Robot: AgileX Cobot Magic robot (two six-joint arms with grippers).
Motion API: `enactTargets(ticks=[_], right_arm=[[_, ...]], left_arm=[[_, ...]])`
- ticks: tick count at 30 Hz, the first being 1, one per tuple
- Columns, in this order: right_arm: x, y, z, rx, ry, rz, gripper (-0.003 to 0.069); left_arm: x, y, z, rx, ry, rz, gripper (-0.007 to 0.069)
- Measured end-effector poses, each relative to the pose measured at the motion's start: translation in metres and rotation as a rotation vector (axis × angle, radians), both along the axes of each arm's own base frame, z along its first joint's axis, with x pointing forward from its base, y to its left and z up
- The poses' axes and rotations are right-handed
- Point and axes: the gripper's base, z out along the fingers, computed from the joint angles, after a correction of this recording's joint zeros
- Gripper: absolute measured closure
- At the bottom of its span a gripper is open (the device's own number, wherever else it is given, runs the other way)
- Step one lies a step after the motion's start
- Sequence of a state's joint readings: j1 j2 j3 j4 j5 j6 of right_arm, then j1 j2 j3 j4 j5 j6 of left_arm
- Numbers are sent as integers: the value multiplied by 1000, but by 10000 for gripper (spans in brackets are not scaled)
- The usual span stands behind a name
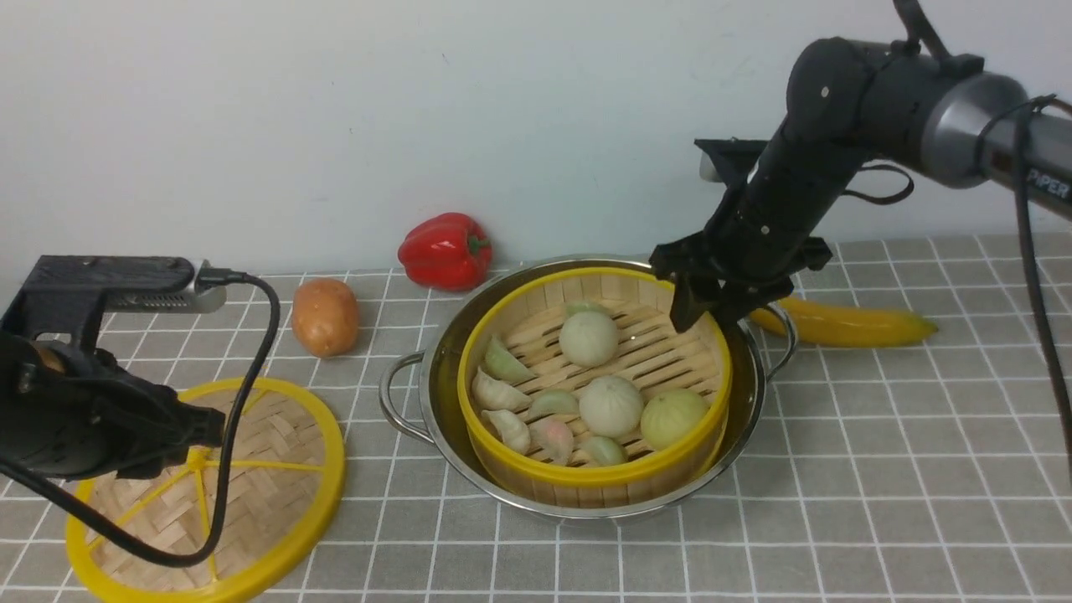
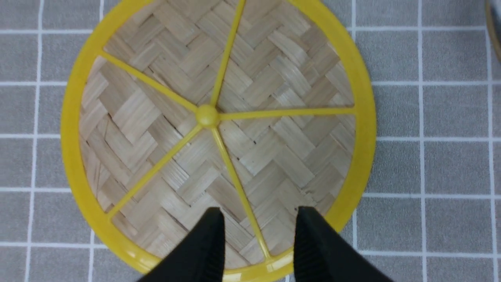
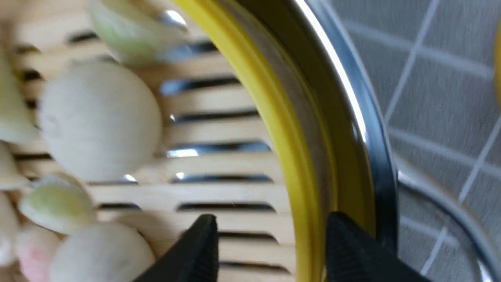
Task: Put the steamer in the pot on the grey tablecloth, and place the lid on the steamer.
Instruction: 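Place the bamboo steamer basket of food into the steel pot with the right gripper, then grasp the bamboo steamer lid lying on the table by its centre knob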
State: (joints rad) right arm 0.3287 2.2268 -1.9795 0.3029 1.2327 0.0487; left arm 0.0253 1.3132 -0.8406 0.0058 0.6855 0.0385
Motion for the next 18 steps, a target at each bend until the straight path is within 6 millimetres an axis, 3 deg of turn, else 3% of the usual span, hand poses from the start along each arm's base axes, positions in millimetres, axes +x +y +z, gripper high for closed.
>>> enactTargets(ticks=[4,7,11,14,15,18], right_arm=[[5,2,21,22,-69,4,237],[4,1,59,55,-168,4,229],[-4,-2,90,75,-237,4,227],[-30,-11,149,113,-358,4,228],[-32,-12,152,116,-366,4,228],[-75,-25,219,176,-513,4,235]], left_arm=[[3,0,2,2,-38,-1,382],[7,0,4,4,-82,-3,382],[10,0,4,7,-112,-4,382],[16,1,-4,7,-96,-5,382],[17,1,-5,7,-93,-5,382],[25,1,-23,17,-35,-11,382]])
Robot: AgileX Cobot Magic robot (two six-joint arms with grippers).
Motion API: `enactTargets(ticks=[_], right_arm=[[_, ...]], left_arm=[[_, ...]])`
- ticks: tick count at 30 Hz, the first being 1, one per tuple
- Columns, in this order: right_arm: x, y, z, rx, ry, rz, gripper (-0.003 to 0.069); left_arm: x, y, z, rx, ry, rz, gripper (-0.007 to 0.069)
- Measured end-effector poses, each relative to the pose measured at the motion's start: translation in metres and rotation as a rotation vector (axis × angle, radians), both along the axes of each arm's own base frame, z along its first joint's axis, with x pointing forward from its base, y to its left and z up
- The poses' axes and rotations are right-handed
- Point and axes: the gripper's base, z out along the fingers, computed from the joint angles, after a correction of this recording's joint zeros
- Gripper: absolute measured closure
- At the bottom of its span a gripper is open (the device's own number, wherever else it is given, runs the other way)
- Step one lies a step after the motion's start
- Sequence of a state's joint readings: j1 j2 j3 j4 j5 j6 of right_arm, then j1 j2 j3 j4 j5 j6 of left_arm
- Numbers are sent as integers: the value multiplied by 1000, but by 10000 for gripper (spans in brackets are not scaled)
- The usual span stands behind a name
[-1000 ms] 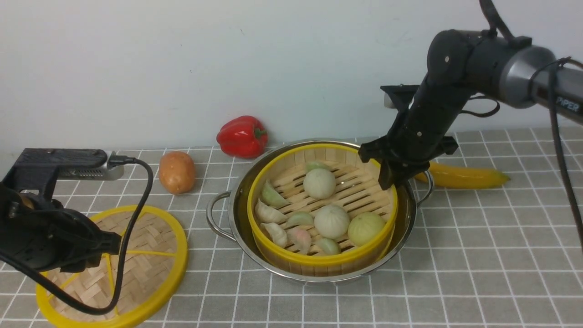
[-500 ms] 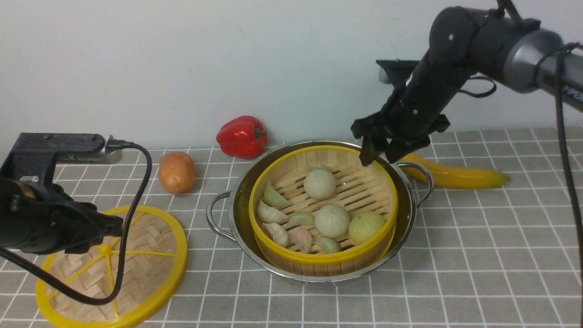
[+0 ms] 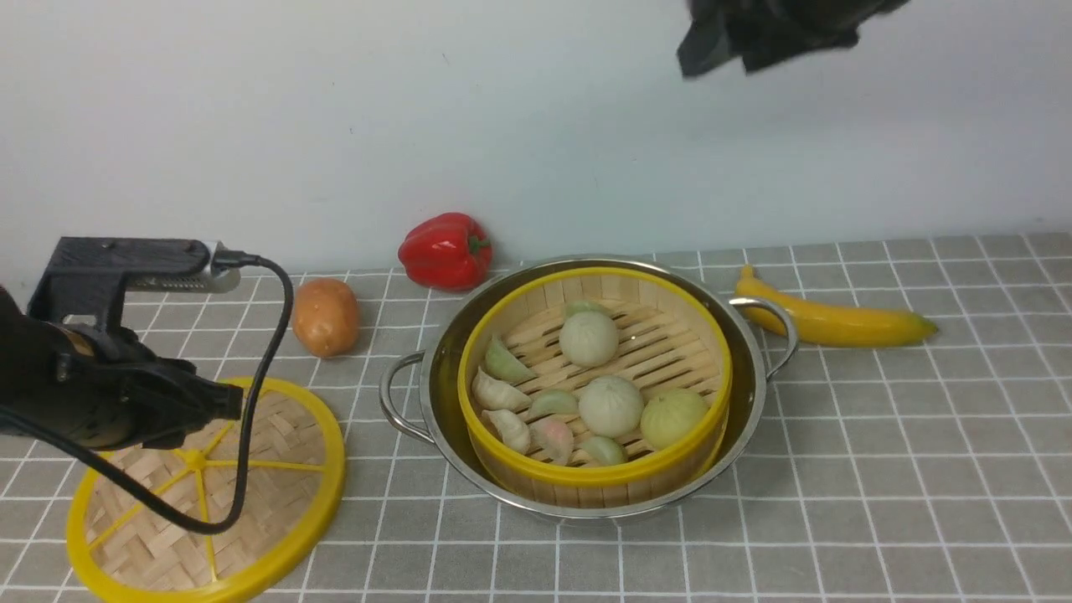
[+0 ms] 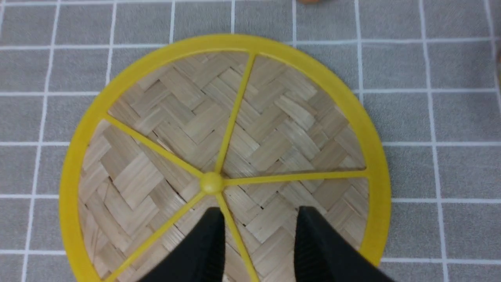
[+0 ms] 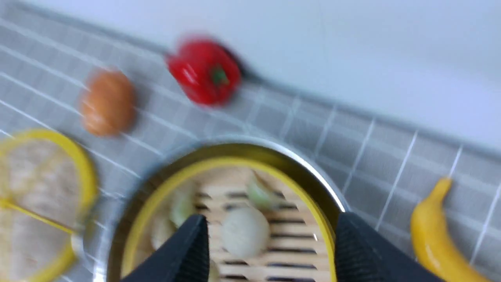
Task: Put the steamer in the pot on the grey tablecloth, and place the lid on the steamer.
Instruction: 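Grasp the bamboo steamer lid lying on the table by its centre knob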
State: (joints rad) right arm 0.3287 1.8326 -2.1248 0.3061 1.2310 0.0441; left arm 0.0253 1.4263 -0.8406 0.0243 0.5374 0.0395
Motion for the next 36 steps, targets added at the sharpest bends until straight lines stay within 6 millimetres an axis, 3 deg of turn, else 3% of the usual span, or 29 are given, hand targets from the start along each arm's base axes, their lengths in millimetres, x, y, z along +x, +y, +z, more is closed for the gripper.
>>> enactTargets(ticks=[4,8,12,17,26,36], right_arm=[[-85,-29,89,72,-247,12,245],[-169,-57,144,114,-459,26,246],[-242,-82,169,142,-608,32,246],[-304,-104,167,160,-680,31,246],[-344,-117,144,157,-674,33,248],[-355,-121,143,162,-693,31,248]], left_arm=[[9,2,-20,19,53,-1,382],[15,4,-35,29,84,22,382],[19,6,-41,48,84,41,382],[21,8,-41,60,62,67,382],[29,8,-54,52,55,66,382],[34,8,-74,49,96,62,382]])
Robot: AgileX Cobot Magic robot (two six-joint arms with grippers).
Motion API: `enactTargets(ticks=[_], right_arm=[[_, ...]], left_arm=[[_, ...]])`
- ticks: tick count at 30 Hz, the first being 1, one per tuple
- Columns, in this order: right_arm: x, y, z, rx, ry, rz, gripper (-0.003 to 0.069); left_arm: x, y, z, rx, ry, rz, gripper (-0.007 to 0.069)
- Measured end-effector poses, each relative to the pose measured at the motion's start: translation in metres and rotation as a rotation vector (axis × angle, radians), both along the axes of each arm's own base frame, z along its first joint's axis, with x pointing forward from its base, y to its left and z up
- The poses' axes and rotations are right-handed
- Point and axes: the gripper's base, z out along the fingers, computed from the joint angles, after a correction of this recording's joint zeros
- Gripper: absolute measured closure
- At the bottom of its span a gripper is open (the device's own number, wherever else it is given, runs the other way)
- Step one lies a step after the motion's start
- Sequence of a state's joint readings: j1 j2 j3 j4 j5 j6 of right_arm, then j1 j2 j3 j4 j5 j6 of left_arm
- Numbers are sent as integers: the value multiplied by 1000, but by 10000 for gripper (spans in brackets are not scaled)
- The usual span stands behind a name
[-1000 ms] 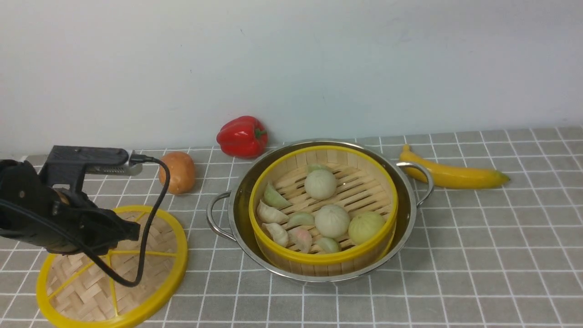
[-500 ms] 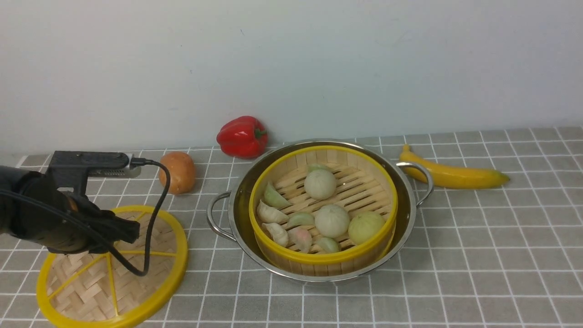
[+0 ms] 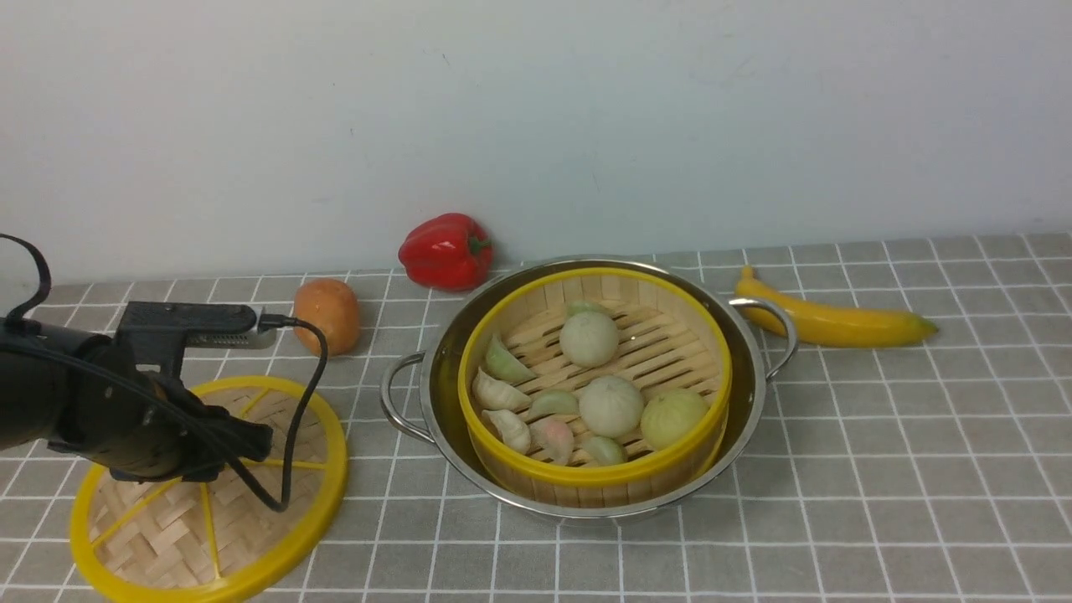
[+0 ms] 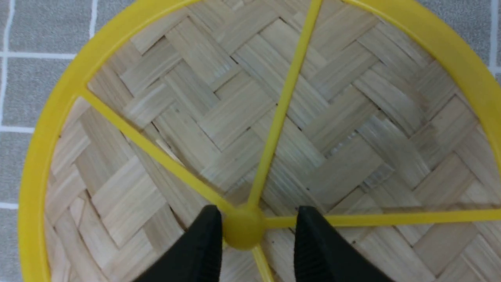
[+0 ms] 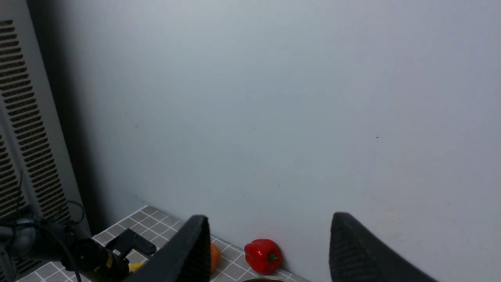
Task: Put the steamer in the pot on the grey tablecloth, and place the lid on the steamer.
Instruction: 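Grasp the bamboo steamer lid lying on the table by its centre knob, then place the yellow bamboo steamer lid onto the steamer in the pot with the left gripper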
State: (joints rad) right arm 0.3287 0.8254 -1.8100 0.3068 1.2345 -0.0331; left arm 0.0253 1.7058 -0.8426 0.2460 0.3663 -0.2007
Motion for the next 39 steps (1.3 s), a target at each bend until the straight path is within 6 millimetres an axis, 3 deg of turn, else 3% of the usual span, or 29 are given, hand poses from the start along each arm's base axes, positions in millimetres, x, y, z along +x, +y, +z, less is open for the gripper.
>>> enactTargets(ticks=[6,11,17,22,27,30,31,32,33,36,37,39], right_arm=[[0,0,0,0,0,-1,248],[0,0,0,0,0,-1,248],[0,0,0,9,6,-1,248],[1,0,0,26,21,-2,248],[2,1,-2,24,27,-3,248],[2,1,-2,33,33,-3,248],[2,1,-2,37,35,-3,248],[2,1,-2,37,35,-3,248],[2,1,-2,40,37,-4,248],[2,1,-2,52,45,-4,248],[2,1,-2,54,46,-4,248],[2,1,-2,61,51,-5,248]], left_arm=[[1,0,-5,1,11,-1,408],[4,1,-3,14,6,-8,503],[14,6,8,62,53,1,503],[33,16,47,172,102,24,503],[55,15,102,196,56,58,503],[65,-12,131,124,7,-46,503],[68,-29,142,69,-16,-105,503],[68,-32,142,73,-15,-119,503],[69,-54,151,18,-43,-196,503],[67,-101,159,-85,-80,-338,503],[67,-104,159,-90,-78,-346,503],[66,-135,156,-128,-88,-425,503]])
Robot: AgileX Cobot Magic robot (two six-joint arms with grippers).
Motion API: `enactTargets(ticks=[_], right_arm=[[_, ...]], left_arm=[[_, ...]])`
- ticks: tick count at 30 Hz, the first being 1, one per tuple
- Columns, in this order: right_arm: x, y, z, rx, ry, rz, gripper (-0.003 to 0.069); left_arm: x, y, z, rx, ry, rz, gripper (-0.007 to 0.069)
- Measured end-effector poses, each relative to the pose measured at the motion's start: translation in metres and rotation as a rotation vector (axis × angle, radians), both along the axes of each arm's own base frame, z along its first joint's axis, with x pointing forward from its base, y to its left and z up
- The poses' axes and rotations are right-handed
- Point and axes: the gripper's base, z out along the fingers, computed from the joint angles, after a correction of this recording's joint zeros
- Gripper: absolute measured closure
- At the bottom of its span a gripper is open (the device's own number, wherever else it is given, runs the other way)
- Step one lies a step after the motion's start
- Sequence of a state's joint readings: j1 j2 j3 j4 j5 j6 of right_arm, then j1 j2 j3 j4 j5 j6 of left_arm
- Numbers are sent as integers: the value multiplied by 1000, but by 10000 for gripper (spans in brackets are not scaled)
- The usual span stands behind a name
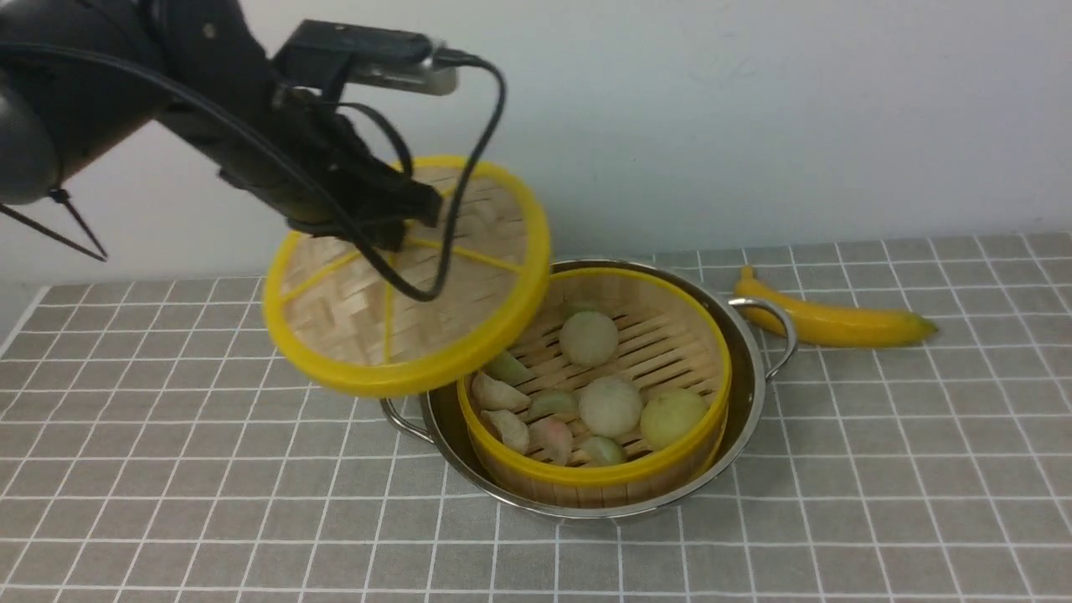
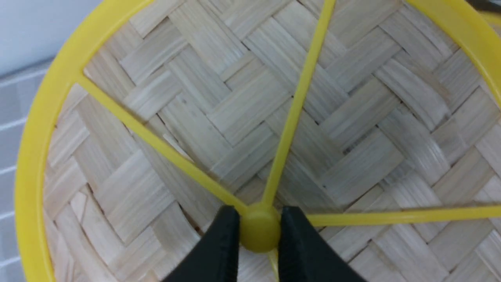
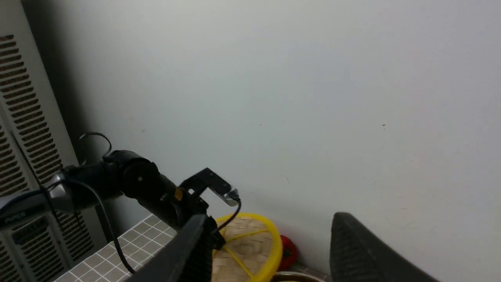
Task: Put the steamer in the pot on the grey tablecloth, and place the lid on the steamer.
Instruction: 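Place the yellow bamboo steamer lid onto the steamer in the pot with the left gripper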
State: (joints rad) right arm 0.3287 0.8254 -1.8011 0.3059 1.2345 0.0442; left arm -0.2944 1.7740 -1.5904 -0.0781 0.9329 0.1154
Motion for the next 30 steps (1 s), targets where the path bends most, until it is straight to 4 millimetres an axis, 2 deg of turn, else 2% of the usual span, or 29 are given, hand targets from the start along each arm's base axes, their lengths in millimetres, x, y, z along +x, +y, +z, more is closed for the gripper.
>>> enactTargets(ticks=[2,4,5,10,14,18,30], right_arm=[[0,0,0,3,2,0,248],[0,0,0,4,3,0,248],[0,0,0,6,4,0,248],[0,0,0,21,14,-1,248],[0,0,0,23,15,-2,248],[0,0,0,24,16,-2,248],[0,0,0,24,16,-2,248]], left_arm=[[0,-23,-10,-7,7,-52,503],[0,-31,-16,-6,16,-69,503],[2,-44,-27,-1,29,-95,503],[5,-71,-54,6,43,-148,503],[5,-85,-67,11,49,-177,503],[5,-94,-75,5,43,-192,503],[5,-97,-77,-20,57,-198,503]])
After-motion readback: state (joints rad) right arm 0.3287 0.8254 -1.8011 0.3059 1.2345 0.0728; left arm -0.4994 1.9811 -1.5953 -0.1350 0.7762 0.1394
